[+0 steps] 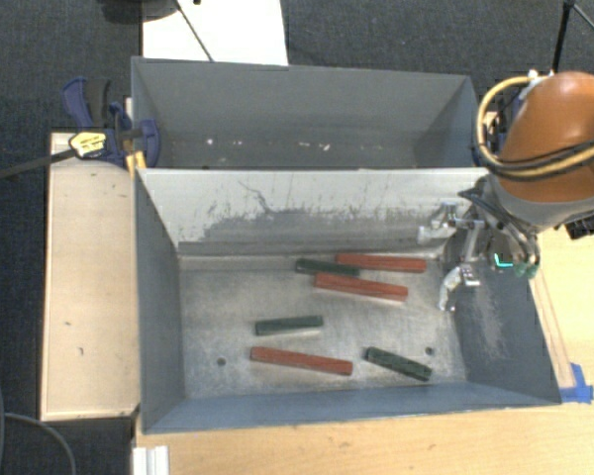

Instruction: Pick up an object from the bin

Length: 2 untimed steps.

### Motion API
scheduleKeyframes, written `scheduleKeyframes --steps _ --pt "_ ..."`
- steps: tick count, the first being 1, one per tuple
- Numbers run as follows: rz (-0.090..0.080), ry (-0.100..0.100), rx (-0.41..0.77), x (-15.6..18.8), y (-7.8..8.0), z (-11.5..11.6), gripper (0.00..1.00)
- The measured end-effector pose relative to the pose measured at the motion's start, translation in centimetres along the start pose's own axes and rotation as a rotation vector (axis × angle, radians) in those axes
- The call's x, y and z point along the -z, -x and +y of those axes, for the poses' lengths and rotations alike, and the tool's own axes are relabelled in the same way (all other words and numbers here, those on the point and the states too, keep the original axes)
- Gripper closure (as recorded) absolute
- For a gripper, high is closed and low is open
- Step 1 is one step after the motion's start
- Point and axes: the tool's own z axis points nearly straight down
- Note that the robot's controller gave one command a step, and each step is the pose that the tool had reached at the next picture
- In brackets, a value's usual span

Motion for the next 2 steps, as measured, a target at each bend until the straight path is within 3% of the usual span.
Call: scheduleKeyframes --steps 1,2 --pt "-0.008 -0.001 0.002 0.4 0.2 0.0 0.0" --pt "-0.014 0.001 -0.05 -13.1 0.7 -0.9 1.0"
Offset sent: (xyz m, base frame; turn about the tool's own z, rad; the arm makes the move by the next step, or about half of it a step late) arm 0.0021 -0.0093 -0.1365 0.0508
